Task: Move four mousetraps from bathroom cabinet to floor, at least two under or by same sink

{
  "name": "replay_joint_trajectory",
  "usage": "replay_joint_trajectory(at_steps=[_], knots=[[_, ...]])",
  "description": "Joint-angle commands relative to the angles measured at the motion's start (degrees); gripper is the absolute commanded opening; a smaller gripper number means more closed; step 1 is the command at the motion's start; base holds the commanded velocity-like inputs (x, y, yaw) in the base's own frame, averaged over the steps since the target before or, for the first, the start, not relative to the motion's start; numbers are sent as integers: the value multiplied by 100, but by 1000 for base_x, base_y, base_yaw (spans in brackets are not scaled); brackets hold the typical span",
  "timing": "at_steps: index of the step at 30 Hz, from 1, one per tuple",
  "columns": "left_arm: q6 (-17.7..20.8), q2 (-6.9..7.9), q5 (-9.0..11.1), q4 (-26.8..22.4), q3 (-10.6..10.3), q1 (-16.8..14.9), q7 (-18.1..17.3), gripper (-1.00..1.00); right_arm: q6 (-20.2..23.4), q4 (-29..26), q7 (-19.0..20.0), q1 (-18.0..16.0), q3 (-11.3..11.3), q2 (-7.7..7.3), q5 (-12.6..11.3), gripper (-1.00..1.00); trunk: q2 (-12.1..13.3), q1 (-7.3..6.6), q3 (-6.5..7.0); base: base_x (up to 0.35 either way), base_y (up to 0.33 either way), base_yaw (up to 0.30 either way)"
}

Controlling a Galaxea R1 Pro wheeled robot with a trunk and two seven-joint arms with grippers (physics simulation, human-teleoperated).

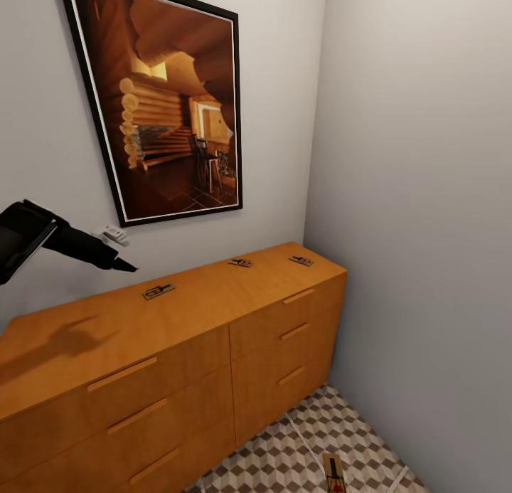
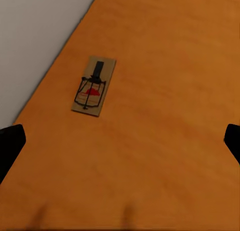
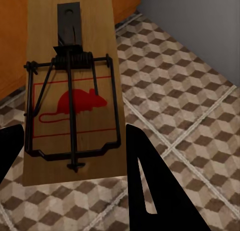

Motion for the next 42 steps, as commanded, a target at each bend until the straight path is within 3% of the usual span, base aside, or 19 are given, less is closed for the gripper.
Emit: replay_joint_trajectory(at_steps=[1,19,42], knots=[[23,15,-11,13,-12,-8,-22,100,-17,3,-31,-4,-29,3,26,-100,-4,0,-7,0,0,0],[0,142,-18,49,-13,-8,-21,100,-17,2,-23,-4,-29,-4,26,-100,-4,0,-21,0,0,0],[-1,144,-8,103,-13,-8,-21,100,-17,6,-22,-4,-29,1,26,-100,-4,0,-224,0,0,0]])
